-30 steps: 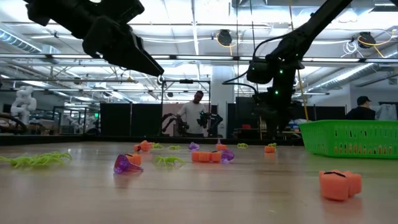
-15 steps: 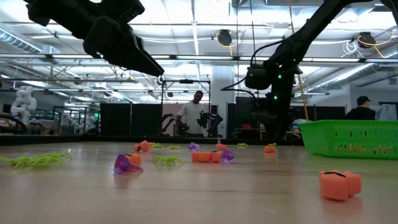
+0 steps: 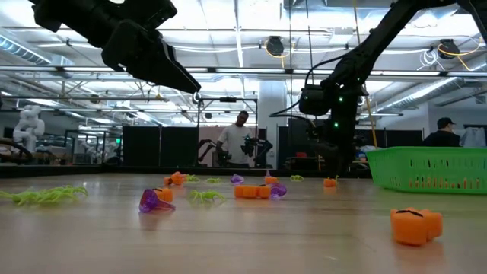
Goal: Sort Halloween decoration
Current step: Put the green spider toy into the yellow bin
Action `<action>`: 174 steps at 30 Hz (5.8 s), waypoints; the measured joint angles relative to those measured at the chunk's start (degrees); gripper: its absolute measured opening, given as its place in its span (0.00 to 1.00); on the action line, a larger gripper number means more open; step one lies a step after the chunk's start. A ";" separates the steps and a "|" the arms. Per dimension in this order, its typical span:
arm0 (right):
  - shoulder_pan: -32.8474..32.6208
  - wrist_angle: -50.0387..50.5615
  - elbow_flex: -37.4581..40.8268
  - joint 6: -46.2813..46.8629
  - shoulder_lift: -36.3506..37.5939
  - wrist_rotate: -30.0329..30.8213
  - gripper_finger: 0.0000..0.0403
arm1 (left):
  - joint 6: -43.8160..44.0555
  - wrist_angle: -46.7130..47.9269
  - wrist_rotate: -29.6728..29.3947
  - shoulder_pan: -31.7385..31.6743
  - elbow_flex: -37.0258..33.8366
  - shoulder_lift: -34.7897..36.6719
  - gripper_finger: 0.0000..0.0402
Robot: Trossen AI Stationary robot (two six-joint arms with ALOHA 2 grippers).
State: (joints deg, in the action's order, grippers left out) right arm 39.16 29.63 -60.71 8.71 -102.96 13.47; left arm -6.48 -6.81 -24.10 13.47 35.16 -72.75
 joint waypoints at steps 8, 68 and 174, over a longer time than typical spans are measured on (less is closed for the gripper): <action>0.00 -0.83 0.04 -0.21 0.13 -0.08 0.41 | -0.17 0.00 0.00 -0.02 0.02 0.00 0.45; -22.04 -4.02 10.50 3.59 26.90 -0.21 0.00 | -0.37 0.07 0.00 0.00 0.02 0.00 0.45; -55.76 -48.00 29.00 -45.40 31.98 16.53 0.00 | -0.28 -1.75 -0.22 0.00 0.02 0.02 0.45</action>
State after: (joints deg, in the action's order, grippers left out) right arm -16.60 -18.37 -31.70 -36.69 -70.98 30.00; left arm -6.76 -8.56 -24.32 13.47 35.18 -72.73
